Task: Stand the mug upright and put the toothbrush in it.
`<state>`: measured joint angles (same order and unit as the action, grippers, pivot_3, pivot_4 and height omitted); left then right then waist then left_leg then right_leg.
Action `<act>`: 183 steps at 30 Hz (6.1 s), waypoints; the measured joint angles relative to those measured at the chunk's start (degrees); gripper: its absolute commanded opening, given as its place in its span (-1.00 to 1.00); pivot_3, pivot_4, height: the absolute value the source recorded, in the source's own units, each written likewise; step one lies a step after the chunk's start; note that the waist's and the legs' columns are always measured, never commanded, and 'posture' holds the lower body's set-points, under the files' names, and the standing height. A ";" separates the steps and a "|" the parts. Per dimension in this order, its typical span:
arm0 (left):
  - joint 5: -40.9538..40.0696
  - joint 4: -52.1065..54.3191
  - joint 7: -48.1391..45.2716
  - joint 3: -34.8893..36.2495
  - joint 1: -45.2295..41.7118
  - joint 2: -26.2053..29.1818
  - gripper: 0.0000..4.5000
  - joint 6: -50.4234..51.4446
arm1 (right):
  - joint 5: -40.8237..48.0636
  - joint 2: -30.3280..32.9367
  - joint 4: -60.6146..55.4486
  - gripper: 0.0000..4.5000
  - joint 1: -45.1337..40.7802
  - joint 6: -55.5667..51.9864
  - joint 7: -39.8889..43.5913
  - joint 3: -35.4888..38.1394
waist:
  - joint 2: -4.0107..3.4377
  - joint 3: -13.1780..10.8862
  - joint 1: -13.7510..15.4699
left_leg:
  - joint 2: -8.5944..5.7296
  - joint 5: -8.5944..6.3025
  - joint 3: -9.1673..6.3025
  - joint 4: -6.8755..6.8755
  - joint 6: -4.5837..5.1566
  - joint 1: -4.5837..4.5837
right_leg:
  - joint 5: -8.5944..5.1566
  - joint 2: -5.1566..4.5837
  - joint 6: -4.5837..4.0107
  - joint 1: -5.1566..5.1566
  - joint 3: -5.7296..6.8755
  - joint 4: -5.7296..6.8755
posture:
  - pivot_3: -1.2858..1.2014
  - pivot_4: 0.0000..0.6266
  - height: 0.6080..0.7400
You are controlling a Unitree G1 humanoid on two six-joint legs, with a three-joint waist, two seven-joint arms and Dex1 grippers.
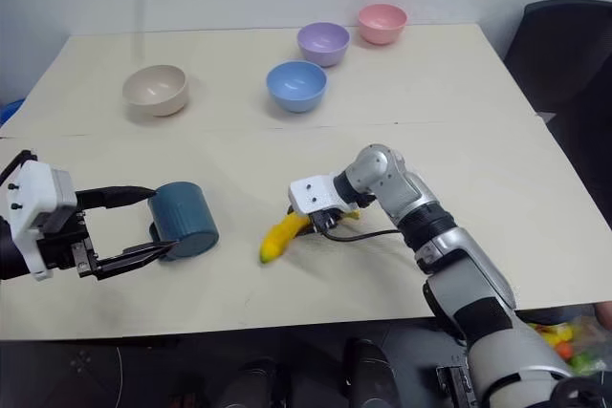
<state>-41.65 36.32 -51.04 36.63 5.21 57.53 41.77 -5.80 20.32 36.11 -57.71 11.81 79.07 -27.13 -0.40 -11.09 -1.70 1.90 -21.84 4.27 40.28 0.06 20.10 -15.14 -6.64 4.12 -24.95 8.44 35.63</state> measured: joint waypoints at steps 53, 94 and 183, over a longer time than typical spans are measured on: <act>-18.77 -1.02 18.77 7.47 3.30 -14.70 1.00 14.41 | 52.73 25.07 -70.13 0.99 26.47 -81.87 -25.53 43.81 | 0.45 -0.22 1.77 | -0.01 -0.25 1.03 -0.39 0.26 -0.49 | 0.11 0.14 0.08 -0.39 -1.44 0.00 | 0.03 -0.52 1.00; -4.88 -35.42 50.00 -20.92 -34.09 -13.59 0.34 44.73 | 58.29 28.50 -75.18 1.00 38.22 -67.57 -38.27 41.44 | -0.61 0.82 4.23 | -0.34 -0.22 1.28 -0.32 0.40 -1.23 | 0.67 0.09 0.53 0.39 -1.74 -0.59 | 0.03 -0.52 1.00; -0.79 -14.33 -15.17 -36.07 -41.18 -6.14 0.99 2.26 | 44.49 26.59 -53.24 1.00 45.94 -66.72 -66.00 36.97 | 0.44 0.38 2.43 | -0.45 0.06 1.76 -0.22 0.99 0.26 | 1.57 0.48 0.78 -0.48 -1.18 -1.61 | 0.03 -0.52 1.00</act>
<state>-42.44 21.99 -66.21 0.57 -35.97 51.39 44.03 38.69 46.91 -17.13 -11.76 -54.91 13.07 9.84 0.04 -10.70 0.73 1.46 -21.78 6.04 40.06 1.05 20.36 -13.57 -6.16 4.90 -25.43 7.26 34.02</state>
